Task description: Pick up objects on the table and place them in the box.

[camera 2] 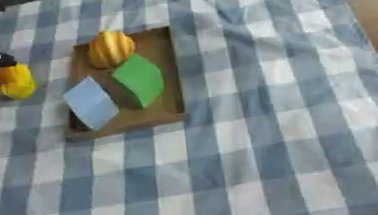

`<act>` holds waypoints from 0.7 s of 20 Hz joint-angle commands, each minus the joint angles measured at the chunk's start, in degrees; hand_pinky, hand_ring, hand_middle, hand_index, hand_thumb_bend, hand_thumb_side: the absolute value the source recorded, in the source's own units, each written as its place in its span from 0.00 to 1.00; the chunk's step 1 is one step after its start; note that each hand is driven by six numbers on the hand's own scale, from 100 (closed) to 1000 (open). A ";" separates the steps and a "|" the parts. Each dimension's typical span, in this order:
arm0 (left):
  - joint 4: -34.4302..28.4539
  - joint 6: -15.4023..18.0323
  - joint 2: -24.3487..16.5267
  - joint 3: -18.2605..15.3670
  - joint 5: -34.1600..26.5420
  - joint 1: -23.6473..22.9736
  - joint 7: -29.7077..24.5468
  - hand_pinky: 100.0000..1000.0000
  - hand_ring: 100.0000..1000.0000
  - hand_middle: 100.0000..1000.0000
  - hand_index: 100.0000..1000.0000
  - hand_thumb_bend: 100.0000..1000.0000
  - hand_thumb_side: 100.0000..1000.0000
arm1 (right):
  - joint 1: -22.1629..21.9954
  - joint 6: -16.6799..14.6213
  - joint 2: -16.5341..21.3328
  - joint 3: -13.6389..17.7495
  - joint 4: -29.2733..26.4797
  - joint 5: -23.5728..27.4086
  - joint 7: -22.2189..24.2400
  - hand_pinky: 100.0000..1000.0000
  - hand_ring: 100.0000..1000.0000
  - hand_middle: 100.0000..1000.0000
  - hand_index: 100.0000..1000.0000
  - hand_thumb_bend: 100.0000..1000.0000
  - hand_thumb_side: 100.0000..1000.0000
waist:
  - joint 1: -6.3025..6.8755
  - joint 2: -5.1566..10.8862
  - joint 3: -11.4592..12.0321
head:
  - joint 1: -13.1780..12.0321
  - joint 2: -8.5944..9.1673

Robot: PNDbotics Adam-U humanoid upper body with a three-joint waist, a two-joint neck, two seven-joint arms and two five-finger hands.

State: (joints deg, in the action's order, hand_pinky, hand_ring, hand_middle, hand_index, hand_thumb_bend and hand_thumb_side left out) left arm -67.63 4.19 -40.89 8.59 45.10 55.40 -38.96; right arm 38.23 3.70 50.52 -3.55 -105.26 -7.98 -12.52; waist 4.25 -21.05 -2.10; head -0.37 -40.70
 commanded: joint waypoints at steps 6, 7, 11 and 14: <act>5.38 -0.80 -1.94 -2.20 1.31 1.41 1.81 0.90 0.87 0.76 0.91 0.64 0.46 | 0.52 -0.02 1.97 1.16 -0.88 0.01 -0.81 0.81 0.70 0.64 0.81 0.00 0.85 | -0.26 0.09 -0.57 | -0.42 1.05; 6.00 -0.85 -1.78 -2.26 1.28 1.55 1.72 0.89 0.87 0.77 0.92 0.63 0.46 | 0.56 -0.01 1.94 1.13 -0.90 -0.02 -0.80 0.81 0.70 0.64 0.81 0.00 0.85 | -0.25 -0.08 -0.65 | -0.50 1.17; 8.32 -0.89 -1.01 -2.51 0.69 1.91 0.90 0.88 0.87 0.78 0.93 0.58 0.48 | 0.73 -0.01 1.83 1.04 -0.93 -0.09 -0.79 0.81 0.70 0.64 0.81 0.00 0.85 | -0.16 -0.75 -1.00 | -0.77 1.70; 9.15 -0.74 -0.71 -2.49 0.11 2.03 0.13 0.87 0.86 0.78 0.92 0.55 0.47 | 0.81 0.02 1.76 1.04 -0.89 -0.16 -0.82 0.81 0.70 0.64 0.81 0.00 0.84 | -0.05 -1.16 -1.16 | -0.77 1.94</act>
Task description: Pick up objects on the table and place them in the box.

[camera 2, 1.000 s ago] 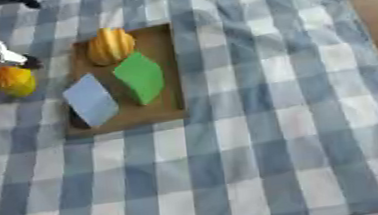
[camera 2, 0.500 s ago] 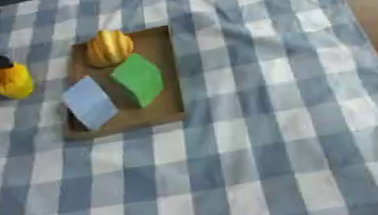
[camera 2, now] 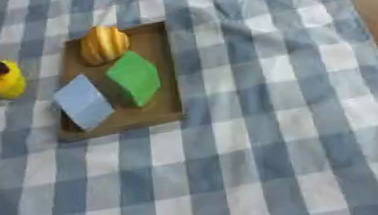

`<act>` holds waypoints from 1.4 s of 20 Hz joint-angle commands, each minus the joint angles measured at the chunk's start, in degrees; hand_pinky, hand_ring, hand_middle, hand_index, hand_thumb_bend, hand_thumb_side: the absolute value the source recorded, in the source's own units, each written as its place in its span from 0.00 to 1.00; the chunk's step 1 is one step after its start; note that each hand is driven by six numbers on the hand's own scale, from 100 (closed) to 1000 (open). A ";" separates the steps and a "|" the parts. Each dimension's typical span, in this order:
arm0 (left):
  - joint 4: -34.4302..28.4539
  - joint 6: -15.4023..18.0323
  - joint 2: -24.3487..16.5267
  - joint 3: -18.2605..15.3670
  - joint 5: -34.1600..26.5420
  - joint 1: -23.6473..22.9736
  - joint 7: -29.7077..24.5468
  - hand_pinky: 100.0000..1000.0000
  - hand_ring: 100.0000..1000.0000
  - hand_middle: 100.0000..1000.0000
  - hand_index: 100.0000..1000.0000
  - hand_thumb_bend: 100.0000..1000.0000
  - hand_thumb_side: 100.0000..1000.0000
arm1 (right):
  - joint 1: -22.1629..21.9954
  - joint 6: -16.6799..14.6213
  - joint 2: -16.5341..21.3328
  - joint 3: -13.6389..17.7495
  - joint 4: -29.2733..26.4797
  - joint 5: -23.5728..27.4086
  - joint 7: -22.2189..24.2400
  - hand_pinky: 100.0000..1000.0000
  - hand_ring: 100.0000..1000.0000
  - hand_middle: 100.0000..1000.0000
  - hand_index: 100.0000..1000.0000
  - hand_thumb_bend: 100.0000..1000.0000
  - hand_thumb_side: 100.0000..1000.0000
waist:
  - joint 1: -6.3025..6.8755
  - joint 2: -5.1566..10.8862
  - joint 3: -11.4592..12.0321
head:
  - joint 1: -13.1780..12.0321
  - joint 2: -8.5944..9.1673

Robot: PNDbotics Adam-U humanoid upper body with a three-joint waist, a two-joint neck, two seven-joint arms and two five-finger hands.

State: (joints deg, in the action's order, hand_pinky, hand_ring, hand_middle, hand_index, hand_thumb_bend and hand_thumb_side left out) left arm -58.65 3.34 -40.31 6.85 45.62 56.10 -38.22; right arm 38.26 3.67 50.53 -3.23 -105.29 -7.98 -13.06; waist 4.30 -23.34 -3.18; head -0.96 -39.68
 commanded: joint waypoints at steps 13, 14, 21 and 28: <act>0.03 1.11 -0.97 0.41 2.15 1.24 -5.52 0.80 0.79 0.72 0.77 0.52 0.49 | 0.87 -0.08 1.54 0.59 -0.74 -0.03 -0.32 0.81 0.69 0.63 0.81 0.00 0.85 | 0.24 0.55 -0.20 | 0.14 1.22; -0.08 1.22 -0.96 0.50 2.68 1.20 -5.89 0.79 0.77 0.70 0.75 0.51 0.50 | 0.85 -0.10 1.55 0.60 -0.74 -0.01 -0.34 0.81 0.69 0.63 0.81 0.00 0.85 | 0.23 0.54 -0.20 | 0.16 1.21; -0.92 1.96 -0.85 1.27 5.45 1.03 -7.73 0.75 0.73 0.64 0.65 0.43 0.49 | 0.81 -0.26 1.42 0.63 -0.74 0.27 -0.46 0.81 0.69 0.63 0.81 0.00 0.85 | 0.28 0.58 -0.13 | 0.12 1.08; -0.26 1.55 -0.49 1.28 4.27 0.72 -8.25 0.72 0.70 0.60 0.58 0.07 0.28 | 0.56 -0.32 1.44 0.94 -0.68 0.54 -0.81 0.81 0.69 0.63 0.81 0.00 0.85 | 0.23 0.60 -0.32 | 0.10 1.03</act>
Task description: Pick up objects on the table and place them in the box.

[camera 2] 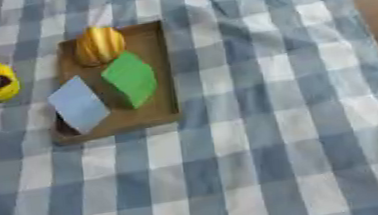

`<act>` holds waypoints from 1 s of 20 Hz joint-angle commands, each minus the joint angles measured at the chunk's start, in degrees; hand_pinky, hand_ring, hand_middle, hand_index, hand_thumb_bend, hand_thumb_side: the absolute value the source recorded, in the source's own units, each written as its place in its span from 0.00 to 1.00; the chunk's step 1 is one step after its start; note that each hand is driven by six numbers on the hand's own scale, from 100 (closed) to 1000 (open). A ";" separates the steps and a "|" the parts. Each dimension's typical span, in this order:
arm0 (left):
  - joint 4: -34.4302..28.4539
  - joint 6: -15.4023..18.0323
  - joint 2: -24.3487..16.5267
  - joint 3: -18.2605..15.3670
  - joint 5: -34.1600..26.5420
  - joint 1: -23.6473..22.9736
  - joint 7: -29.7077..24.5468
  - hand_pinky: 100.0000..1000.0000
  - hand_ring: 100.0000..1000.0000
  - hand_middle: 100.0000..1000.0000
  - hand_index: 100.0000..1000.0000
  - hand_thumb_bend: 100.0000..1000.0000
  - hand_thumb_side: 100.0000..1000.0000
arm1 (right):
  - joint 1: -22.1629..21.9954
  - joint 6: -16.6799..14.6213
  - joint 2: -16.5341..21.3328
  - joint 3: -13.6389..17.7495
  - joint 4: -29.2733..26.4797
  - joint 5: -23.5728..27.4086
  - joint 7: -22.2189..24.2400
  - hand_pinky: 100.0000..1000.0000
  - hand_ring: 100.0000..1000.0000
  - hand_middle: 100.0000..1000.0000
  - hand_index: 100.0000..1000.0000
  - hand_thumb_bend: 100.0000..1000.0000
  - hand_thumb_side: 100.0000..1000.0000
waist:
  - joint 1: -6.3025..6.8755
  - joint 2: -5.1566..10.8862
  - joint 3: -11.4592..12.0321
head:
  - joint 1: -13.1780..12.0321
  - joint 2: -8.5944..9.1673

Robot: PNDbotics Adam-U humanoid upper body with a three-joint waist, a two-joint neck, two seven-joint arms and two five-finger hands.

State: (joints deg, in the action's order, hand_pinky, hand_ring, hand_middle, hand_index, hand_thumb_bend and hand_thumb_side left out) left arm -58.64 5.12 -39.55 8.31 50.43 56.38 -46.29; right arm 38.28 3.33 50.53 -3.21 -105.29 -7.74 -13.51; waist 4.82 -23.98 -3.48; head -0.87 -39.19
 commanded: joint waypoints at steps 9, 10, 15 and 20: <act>-3.08 -1.46 -1.79 0.04 -3.92 0.49 0.44 0.70 0.67 0.57 0.51 0.00 0.14 | 0.26 -0.11 1.51 1.00 -0.24 0.55 -0.50 0.81 0.69 0.63 0.81 0.00 0.84 | -0.18 1.93 0.27 | 0.16 0.10; -3.96 -1.52 -1.93 0.01 -4.05 0.60 0.66 0.70 0.66 0.57 0.51 0.00 0.14 | 0.21 -0.15 1.57 1.01 -0.21 0.57 -0.50 0.81 0.69 0.63 0.81 0.00 0.84 | -0.17 2.10 0.32 | 0.23 0.02; -10.19 -1.44 -2.26 -0.12 -5.83 2.01 1.45 0.69 0.65 0.55 0.51 0.00 0.12 | 0.15 -0.35 1.80 1.07 -0.23 0.79 -0.57 0.81 0.69 0.63 0.81 0.00 0.84 | -0.07 3.02 0.63 | 0.52 -0.39; -16.57 -0.96 -1.81 0.96 -7.39 3.90 0.66 0.69 0.64 0.55 0.51 0.00 0.11 | 0.22 -0.48 1.85 0.88 -0.31 0.89 -0.34 0.81 0.70 0.63 0.81 0.00 0.84 | 0.04 3.56 0.65 | 0.89 -0.38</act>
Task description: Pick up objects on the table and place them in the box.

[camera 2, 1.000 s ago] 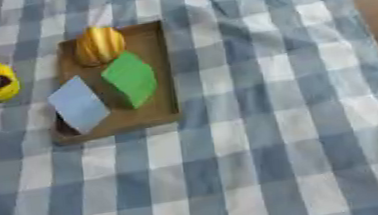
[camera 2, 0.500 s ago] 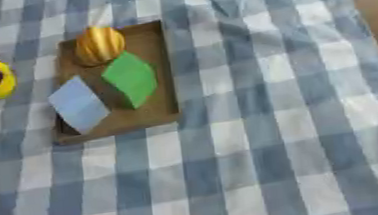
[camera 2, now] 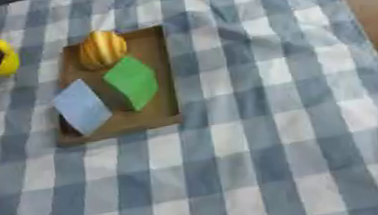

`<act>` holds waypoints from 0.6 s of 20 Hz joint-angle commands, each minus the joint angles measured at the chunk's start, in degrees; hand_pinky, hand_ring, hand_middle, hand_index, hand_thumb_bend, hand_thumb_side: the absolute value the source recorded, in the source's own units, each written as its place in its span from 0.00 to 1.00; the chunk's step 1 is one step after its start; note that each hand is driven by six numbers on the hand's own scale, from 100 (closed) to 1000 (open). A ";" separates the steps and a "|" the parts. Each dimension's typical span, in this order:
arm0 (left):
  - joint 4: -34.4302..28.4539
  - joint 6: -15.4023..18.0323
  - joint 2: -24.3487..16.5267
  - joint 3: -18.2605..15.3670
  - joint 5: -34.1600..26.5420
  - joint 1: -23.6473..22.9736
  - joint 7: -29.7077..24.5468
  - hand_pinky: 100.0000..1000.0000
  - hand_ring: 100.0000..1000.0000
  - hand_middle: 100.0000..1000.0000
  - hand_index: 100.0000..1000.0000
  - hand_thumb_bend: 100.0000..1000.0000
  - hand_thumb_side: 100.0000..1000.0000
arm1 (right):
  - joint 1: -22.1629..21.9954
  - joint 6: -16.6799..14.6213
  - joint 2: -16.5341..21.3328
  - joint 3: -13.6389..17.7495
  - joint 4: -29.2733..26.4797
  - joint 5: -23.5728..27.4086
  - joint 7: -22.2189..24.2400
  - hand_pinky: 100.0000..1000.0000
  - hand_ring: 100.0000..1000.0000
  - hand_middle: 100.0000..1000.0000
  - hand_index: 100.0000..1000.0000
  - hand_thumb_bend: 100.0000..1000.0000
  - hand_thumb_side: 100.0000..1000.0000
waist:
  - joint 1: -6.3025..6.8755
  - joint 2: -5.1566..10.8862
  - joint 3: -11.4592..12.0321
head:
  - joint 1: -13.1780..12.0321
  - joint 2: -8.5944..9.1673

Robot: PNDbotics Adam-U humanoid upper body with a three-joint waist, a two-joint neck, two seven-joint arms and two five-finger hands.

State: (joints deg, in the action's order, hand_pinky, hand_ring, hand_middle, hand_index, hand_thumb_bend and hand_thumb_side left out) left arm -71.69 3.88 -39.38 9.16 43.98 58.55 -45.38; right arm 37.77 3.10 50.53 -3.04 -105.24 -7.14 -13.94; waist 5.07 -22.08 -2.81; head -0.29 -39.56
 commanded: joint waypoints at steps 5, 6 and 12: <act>-7.92 0.88 0.75 1.97 -3.56 3.94 -1.21 0.68 0.63 0.54 0.51 0.00 0.15 | 1.02 -0.28 1.63 0.54 -0.41 0.40 0.24 0.81 0.70 0.63 0.81 0.00 0.84 | -0.25 1.76 -0.31 | 0.66 0.31; -8.34 0.99 1.59 2.47 -4.29 4.36 -1.37 0.68 0.63 0.54 0.51 0.00 0.16 | 1.14 -0.29 1.54 0.46 -0.43 0.41 0.32 0.81 0.70 0.63 0.81 0.00 0.83 | -0.28 1.75 -0.40 | 0.66 0.36; -5.66 1.00 5.91 5.42 -4.12 5.14 -2.32 0.68 0.64 0.54 0.54 0.00 0.19 | 1.84 -0.31 1.04 0.12 -0.66 0.52 0.67 0.81 0.70 0.63 0.81 0.00 0.84 | -0.38 1.49 -1.05 | 0.31 1.00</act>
State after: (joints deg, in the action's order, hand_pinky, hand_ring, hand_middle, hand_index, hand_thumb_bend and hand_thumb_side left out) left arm -77.42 4.85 -33.01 14.50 39.51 62.42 -47.40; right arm 38.77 2.88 50.45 -3.29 -105.25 -6.91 -13.43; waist 5.03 -21.93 -3.89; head 0.08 -39.27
